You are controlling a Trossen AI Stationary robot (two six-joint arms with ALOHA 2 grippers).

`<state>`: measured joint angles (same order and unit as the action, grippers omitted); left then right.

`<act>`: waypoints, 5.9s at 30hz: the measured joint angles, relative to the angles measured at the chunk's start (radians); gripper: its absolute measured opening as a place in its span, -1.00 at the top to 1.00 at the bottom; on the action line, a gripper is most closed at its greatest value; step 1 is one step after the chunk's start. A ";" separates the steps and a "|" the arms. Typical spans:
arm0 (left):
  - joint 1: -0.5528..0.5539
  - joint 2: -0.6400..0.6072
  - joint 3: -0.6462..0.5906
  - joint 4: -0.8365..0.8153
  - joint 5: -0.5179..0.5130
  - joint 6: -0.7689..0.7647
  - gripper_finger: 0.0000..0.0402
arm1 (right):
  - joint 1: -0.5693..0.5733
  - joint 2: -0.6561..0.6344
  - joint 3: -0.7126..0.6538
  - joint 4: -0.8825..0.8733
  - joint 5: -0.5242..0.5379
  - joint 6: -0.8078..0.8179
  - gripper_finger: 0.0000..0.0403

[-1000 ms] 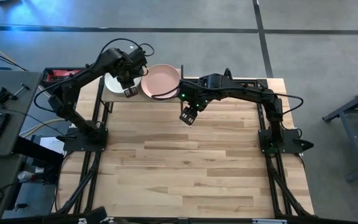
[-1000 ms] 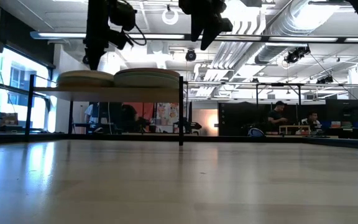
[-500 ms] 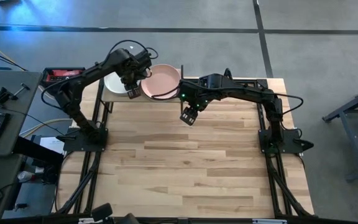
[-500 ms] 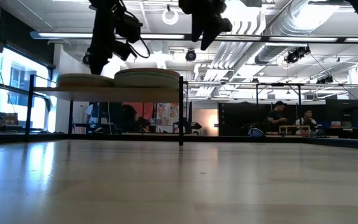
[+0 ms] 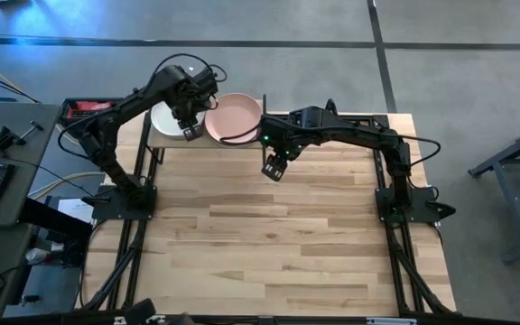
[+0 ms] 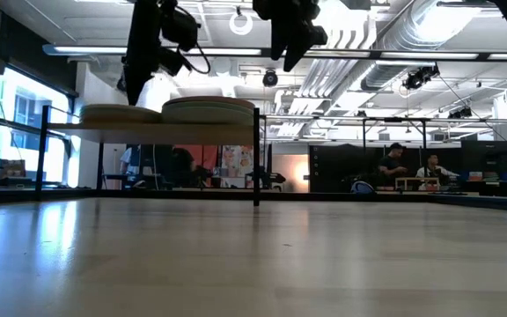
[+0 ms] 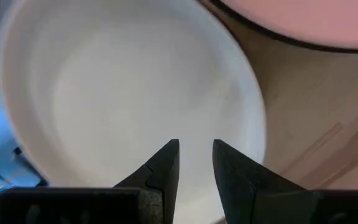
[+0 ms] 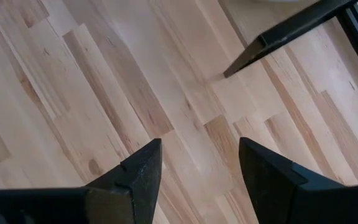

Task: Place and stack plates onto a shelf
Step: Return to Home Position

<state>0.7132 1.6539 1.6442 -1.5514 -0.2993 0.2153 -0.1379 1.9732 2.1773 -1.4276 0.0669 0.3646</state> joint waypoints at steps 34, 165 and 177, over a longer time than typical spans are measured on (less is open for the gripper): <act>-0.579 -0.686 -0.377 0.654 0.508 -0.317 0.56 | 0.110 0.000 0.000 0.502 -0.258 -0.140 0.06; -0.793 -1.621 -1.617 1.527 0.261 -0.274 0.56 | 0.151 -1.925 -1.910 1.241 -0.042 -0.178 0.06; -0.792 -1.621 -1.616 1.527 0.261 -0.273 0.56 | 0.151 -1.968 -2.046 1.279 -0.017 -0.163 0.06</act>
<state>-0.0792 0.0326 0.0277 -0.0248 -0.0380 -0.0580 0.0135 0.0047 0.1312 -0.1489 0.0500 0.2018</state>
